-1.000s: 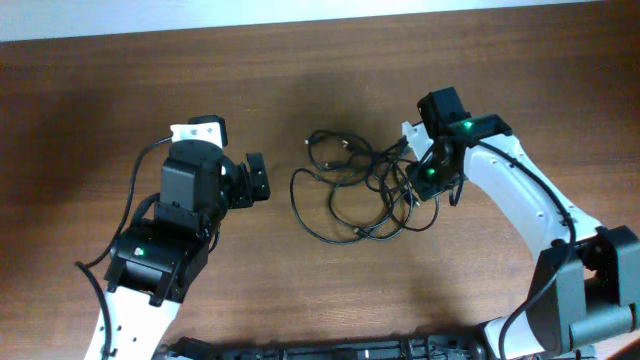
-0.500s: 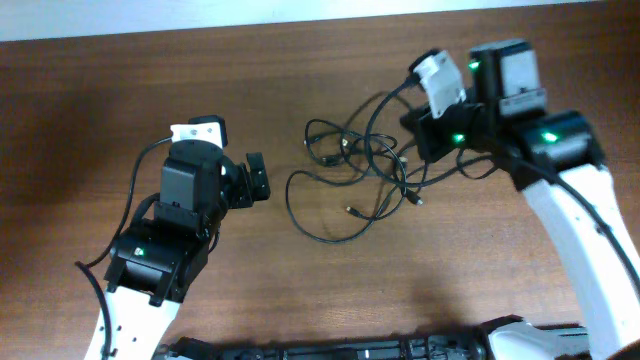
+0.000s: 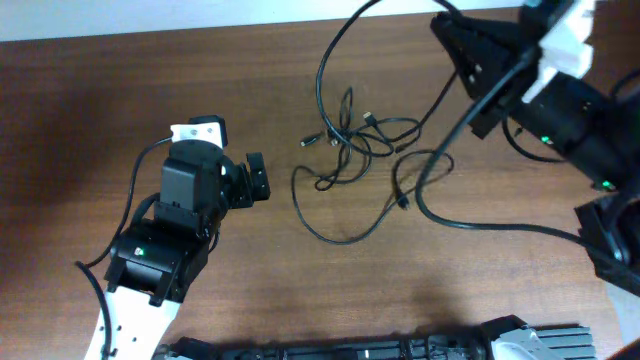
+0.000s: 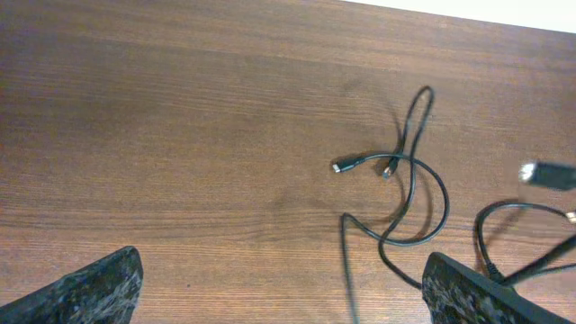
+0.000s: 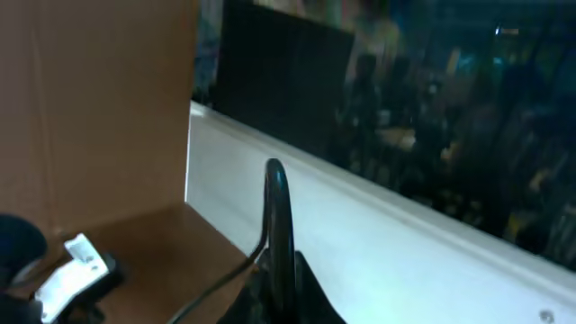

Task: Untangle cables

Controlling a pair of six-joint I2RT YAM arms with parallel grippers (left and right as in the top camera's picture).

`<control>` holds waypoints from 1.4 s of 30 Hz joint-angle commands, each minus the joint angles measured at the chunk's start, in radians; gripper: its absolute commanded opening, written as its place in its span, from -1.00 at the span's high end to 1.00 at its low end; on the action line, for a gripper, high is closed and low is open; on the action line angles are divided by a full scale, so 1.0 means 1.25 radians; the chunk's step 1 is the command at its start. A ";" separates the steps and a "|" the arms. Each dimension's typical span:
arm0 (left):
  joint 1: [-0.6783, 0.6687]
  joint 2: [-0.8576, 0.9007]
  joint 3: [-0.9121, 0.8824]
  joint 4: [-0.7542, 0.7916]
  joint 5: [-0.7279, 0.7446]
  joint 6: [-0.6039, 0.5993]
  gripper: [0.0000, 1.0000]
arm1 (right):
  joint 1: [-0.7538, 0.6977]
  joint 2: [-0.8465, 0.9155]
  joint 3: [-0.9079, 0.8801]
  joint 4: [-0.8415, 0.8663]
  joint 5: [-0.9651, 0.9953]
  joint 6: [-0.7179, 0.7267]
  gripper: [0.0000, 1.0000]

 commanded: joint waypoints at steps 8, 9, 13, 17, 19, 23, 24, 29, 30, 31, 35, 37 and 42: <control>0.002 -0.005 0.002 0.002 -0.011 0.000 -0.99 | -0.002 -0.080 0.012 0.094 -0.014 0.020 0.92; 0.002 -0.005 0.002 0.002 -0.011 0.000 -0.98 | -0.002 -0.086 0.012 0.111 -0.009 0.020 0.92; 0.002 -0.005 0.002 0.002 -0.011 0.000 -0.98 | -0.002 -0.099 0.012 0.230 0.075 0.020 0.92; 0.002 -0.005 0.002 0.002 -0.011 0.000 -0.98 | -0.002 -0.099 0.012 0.330 0.392 -0.017 0.92; 0.002 -0.005 0.002 0.002 -0.011 0.000 -0.98 | -0.002 -0.098 0.012 0.320 0.548 -0.115 0.92; 0.002 -0.005 0.002 0.002 -0.011 0.000 -0.99 | -0.002 -0.083 0.012 0.303 0.998 -0.318 0.92; 0.002 -0.005 0.002 0.002 -0.011 0.000 -0.99 | -0.002 -0.081 0.012 0.296 1.057 -0.339 0.92; 0.002 -0.005 0.002 0.002 -0.011 0.000 -0.98 | -0.007 -0.057 0.012 0.087 1.191 -0.376 0.92; 0.002 -0.005 0.002 0.002 -0.011 0.000 -0.98 | -0.020 -0.048 0.012 0.049 1.191 -0.376 0.92; 0.002 -0.005 0.002 0.002 -0.011 0.000 -0.98 | -0.041 -0.036 0.012 0.027 1.191 -0.373 0.92; 0.002 -0.005 0.002 0.002 -0.011 0.000 -0.99 | -0.154 0.015 0.012 -0.051 1.191 -0.324 0.92; 0.002 -0.005 0.002 0.002 -0.011 0.000 -0.98 | -0.229 0.045 0.012 -0.114 1.185 -0.238 0.92; 0.002 -0.005 0.002 0.002 -0.011 0.000 -0.98 | -0.393 0.112 0.012 -0.250 1.003 -0.054 0.92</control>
